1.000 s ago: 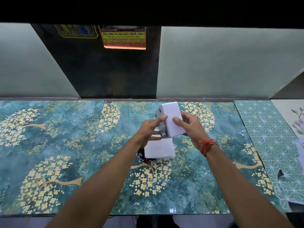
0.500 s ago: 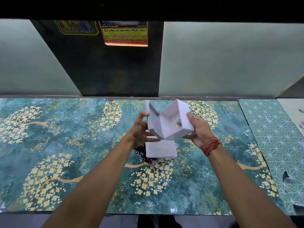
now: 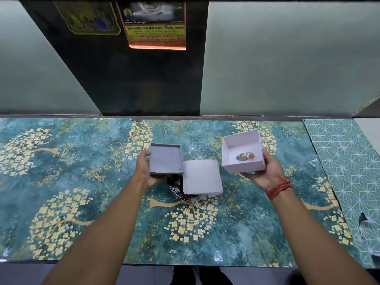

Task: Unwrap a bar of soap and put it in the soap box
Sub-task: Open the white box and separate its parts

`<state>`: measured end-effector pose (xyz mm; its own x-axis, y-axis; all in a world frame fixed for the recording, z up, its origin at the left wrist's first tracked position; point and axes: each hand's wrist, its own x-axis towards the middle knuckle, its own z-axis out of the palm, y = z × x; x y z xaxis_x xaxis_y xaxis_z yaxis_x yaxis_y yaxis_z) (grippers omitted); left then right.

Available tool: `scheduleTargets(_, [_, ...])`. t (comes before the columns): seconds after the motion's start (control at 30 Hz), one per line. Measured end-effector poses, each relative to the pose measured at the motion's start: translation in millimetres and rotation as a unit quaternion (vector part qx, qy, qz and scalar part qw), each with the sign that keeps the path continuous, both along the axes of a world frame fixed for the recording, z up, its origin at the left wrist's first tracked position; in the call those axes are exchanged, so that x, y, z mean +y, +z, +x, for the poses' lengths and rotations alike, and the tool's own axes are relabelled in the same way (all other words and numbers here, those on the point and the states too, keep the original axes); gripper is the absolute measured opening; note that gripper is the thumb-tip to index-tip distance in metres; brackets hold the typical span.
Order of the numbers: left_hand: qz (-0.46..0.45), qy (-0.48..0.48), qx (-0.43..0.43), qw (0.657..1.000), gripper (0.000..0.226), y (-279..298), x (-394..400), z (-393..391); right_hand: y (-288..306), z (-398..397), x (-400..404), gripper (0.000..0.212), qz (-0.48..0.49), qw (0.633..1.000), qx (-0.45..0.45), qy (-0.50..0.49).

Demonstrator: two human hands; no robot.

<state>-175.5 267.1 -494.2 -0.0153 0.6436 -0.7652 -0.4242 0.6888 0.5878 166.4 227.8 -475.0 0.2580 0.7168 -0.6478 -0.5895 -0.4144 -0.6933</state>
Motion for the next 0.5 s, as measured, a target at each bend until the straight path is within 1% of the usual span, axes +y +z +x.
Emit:
scheduleTargets(0.07, [-0.024,-0.002,0.06,0.998,0.038,-11,-2,-9,-7,7,-5,0.031,-0.014,1.0,-0.002,-0.004])
scheduleTargets(0.13, [-0.039,-0.036,0.142,0.988,0.029,-16,-3,-11,-14,11,-10,0.032,-0.027,1.0,0.001,-0.005])
scheduleTargets(0.2, [-0.044,-0.088,0.224,0.97,0.028,-19,-5,-7,-22,12,-13,0.036,-0.045,0.999,0.018,-0.006])
scheduleTargets(0.23, [-0.042,-0.117,0.27,0.955,0.03,-19,-5,-4,-26,11,-15,0.037,-0.057,0.998,0.019,-0.007])
scheduleTargets(0.3, [-0.036,-0.18,0.383,0.905,0.04,-18,-7,2,-37,11,-18,0.036,-0.081,0.997,0.008,-0.001])
scheduleTargets(0.37, [-0.032,-0.246,0.475,0.844,0.044,-13,-9,8,-43,9,-23,0.03,-0.104,0.994,-0.035,0.015])
scheduleTargets(0.43, [-0.036,-0.286,0.537,0.793,0.039,-8,-11,16,-51,12,-26,0.024,-0.127,0.987,-0.099,0.021])
scheduleTargets(0.5, [-0.058,-0.295,0.569,0.766,0.045,-7,-12,21,-58,17,-28,0.022,-0.143,0.972,-0.183,0.023])
